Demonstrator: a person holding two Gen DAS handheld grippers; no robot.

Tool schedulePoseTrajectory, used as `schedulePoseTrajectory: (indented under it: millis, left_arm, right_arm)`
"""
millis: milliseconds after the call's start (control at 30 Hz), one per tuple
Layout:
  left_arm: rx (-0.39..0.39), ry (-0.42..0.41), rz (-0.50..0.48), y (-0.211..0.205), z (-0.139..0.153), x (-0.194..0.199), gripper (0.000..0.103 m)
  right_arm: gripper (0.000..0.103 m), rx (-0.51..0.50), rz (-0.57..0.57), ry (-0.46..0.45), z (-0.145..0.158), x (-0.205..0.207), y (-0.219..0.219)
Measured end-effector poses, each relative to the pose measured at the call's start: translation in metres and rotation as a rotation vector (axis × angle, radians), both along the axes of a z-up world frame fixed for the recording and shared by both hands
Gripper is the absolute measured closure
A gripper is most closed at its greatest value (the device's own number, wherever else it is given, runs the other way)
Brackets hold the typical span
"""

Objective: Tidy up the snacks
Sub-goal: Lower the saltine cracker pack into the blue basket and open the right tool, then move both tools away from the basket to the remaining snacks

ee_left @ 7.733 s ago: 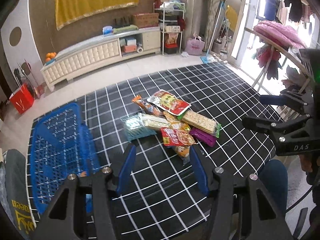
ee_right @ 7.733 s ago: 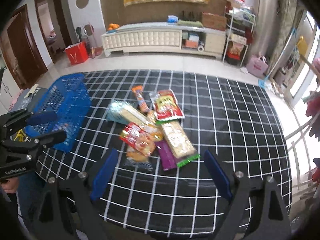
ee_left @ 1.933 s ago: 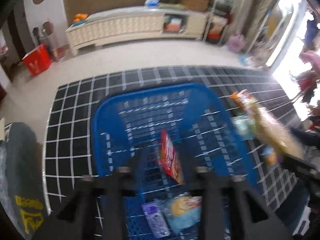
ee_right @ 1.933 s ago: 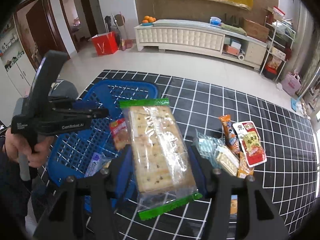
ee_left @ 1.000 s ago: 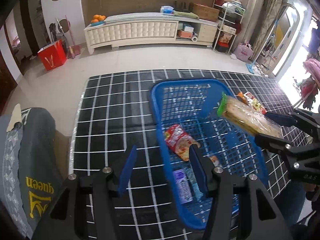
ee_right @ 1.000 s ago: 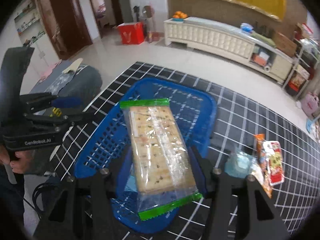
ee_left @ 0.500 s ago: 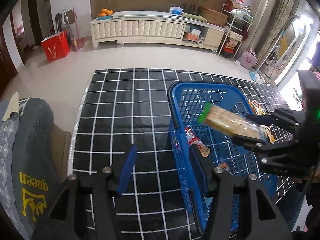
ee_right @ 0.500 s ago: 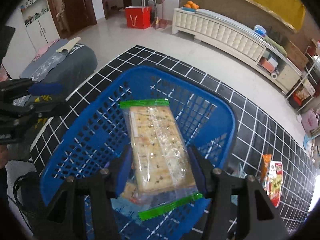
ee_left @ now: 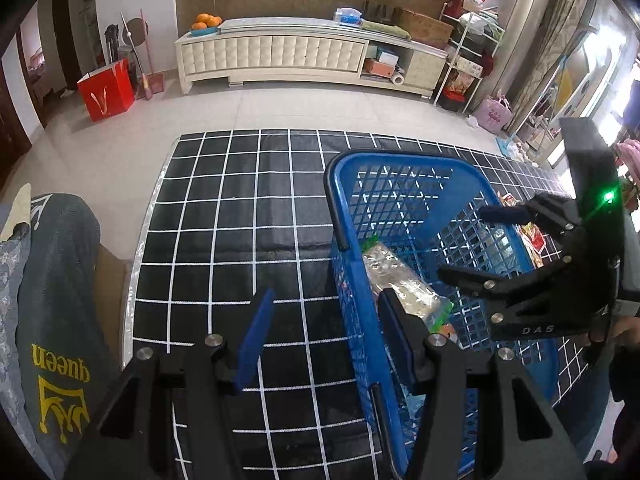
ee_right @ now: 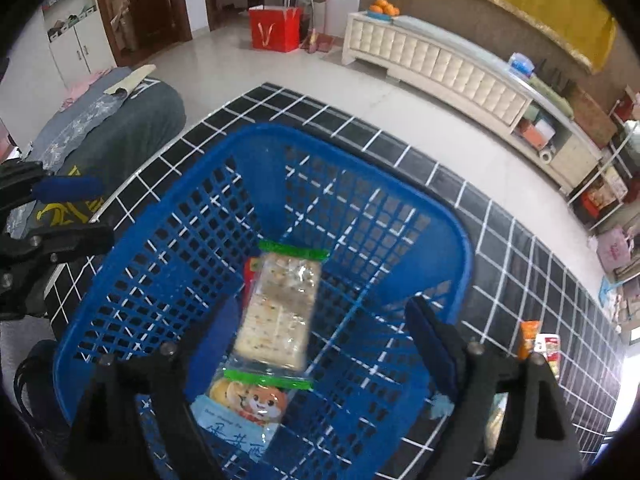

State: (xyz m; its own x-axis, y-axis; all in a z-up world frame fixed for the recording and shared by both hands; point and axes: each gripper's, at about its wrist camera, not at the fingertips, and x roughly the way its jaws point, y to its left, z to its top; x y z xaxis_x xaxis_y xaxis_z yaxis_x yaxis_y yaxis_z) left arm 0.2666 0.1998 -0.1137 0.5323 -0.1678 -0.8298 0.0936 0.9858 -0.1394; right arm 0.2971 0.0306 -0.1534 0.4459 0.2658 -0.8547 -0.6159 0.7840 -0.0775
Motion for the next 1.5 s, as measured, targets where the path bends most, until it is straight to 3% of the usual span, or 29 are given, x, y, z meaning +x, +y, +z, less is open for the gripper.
schedulePoseTrajectory:
  millis: [333,867,1100,1433,1500]
  left_arm:
    - [0.018,-0.015,-0.028,-0.027,0.019,-0.019,0.051]
    - [0.088,-0.099,-0.132,-0.125,0.073,-0.060,0.051]
    - [0.108,-0.144,-0.194,-0.180,0.082,-0.072,0.042]
    - [0.098,-0.117,-0.268,-0.254,0.070,-0.068,0.037]
    - [0.088,-0.096,-0.292,-0.267,0.064,-0.066,0.031]
  right_arm:
    - [0.014,0.046,-0.040,-0.050,0.039,-0.032,-0.043]
    - [0.014,0.126,-0.166,-0.154,0.100,-0.088,-0.157]
    - [0.014,0.114,-0.272,-0.132,0.100,-0.103,-0.208]
    - [0.014,0.105,-0.387,-0.107,0.084,-0.115,-0.275]
    - [0.014,0.108,-0.410,-0.090,0.077,-0.114,-0.288]
